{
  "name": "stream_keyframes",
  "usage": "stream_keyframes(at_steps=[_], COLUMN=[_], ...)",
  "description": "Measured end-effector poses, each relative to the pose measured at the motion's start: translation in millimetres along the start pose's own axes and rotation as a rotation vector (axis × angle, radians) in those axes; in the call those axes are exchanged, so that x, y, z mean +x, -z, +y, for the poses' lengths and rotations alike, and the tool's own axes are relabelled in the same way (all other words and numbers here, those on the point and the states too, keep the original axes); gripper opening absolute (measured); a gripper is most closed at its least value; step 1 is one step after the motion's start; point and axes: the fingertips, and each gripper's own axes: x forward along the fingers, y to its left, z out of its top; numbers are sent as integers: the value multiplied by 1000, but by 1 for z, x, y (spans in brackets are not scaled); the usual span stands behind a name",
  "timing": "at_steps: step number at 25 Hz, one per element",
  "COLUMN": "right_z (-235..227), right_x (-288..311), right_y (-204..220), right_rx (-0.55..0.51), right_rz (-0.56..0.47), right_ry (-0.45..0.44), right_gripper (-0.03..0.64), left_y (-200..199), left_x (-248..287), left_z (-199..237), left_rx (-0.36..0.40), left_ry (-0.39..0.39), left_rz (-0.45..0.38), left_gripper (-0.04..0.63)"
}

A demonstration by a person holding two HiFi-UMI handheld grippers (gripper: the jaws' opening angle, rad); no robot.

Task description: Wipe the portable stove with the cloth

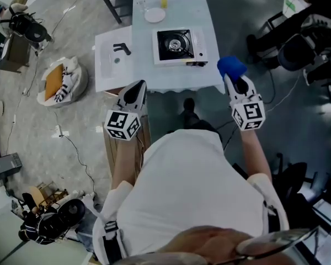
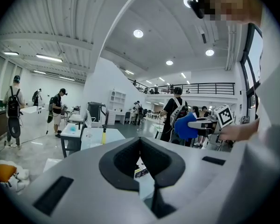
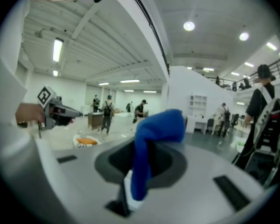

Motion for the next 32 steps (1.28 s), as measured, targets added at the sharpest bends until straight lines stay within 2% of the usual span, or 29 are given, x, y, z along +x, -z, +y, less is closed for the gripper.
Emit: stream_keyframes(at_steps=[13, 21, 32], right_z=[-82, -146, -160], right_x=[101, 167, 206], right_y=[0, 15, 57], right_rx=[7, 22, 44], right_rz=[32, 56, 127], right_ry=[-113, -182, -222], right_gripper=[74, 74, 75], left_y=[-15, -22, 9], left_x=[118, 200, 246], left_z=[21, 31, 35], left_rx=[-14, -9, -36], left_ry=[-39, -75, -62], left_rz=[47, 71, 151], left_gripper=[32, 32, 32])
